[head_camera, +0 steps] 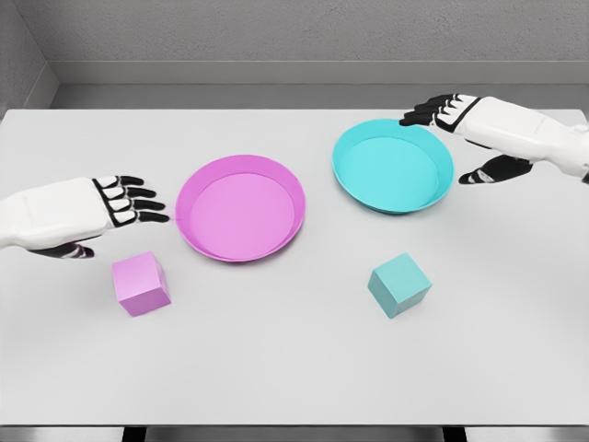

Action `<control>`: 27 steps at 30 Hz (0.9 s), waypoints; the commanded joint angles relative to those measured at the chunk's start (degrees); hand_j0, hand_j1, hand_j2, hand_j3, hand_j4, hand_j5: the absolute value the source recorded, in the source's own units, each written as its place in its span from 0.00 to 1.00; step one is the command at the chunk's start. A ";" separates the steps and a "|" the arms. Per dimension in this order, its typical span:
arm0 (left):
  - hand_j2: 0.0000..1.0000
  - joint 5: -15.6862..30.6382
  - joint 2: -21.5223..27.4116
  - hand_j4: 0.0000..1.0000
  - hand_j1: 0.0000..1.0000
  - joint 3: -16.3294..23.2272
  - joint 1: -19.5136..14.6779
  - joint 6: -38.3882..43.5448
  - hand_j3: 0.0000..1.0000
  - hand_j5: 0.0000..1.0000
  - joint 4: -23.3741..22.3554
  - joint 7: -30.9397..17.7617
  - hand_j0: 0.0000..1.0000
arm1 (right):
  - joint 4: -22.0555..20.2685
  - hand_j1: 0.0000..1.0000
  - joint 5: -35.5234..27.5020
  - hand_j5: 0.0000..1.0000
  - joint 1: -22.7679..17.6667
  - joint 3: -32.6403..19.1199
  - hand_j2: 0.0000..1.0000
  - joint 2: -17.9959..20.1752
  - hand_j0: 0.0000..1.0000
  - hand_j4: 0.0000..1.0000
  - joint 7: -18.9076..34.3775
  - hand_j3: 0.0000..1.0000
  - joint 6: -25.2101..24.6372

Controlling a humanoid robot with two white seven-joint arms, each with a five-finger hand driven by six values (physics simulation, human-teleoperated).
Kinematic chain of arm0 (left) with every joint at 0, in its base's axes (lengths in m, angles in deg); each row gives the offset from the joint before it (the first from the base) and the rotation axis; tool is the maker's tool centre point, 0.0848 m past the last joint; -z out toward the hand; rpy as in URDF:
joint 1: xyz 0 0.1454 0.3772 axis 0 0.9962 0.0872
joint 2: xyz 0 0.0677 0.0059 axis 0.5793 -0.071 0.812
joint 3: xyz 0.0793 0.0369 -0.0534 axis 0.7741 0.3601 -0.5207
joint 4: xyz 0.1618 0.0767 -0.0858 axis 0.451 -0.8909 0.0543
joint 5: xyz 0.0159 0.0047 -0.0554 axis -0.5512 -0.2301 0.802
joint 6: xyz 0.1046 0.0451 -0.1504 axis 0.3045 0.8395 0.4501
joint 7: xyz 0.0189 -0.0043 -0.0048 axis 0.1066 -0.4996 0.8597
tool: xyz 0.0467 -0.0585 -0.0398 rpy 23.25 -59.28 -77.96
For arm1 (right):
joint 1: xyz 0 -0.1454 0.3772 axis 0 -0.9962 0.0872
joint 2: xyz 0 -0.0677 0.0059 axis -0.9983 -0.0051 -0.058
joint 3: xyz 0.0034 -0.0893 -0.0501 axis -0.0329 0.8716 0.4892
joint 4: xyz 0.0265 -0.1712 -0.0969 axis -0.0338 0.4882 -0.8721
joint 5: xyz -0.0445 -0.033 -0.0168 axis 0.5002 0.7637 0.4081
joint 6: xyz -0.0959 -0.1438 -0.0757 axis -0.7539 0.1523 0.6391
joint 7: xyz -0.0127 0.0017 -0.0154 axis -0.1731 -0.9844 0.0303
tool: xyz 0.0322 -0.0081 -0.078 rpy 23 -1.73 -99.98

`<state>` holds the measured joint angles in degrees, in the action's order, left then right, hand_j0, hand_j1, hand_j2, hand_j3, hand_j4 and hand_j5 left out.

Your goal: Place the blocks in the corresponding plates according to their colors

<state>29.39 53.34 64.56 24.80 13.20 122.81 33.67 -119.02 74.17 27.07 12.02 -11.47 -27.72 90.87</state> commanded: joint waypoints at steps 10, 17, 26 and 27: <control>1.00 -5.86 -2.52 1.00 1.00 2.95 0.79 0.02 1.00 1.00 0.18 -2.87 1.00 | 0.10 1.00 3.20 1.00 -1.84 -5.55 1.00 -0.06 1.00 1.00 -0.03 1.00 -0.18; 1.00 -8.06 -2.61 1.00 1.00 4.09 0.97 0.02 1.00 1.00 0.09 -2.87 1.00 | -11.15 1.00 3.37 1.00 -3.25 6.66 1.00 9.79 1.00 1.00 -0.03 1.00 -0.18; 1.00 -9.82 -3.84 1.00 1.00 4.71 1.23 0.02 1.00 1.00 -1.84 -2.87 1.00 | -13.61 1.00 7.50 1.00 -2.55 15.45 1.00 10.05 1.00 1.00 -0.03 1.00 -0.18; 1.00 -9.82 -3.84 1.00 1.00 4.71 1.14 0.02 1.00 1.00 -2.11 -2.87 1.00 | -13.61 1.00 7.50 1.00 -2.46 15.89 1.00 9.88 1.00 1.00 -0.03 1.00 -0.18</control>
<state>19.42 49.64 69.22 25.94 13.19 121.24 30.77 -132.35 81.71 24.61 26.22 -1.68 -27.72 90.86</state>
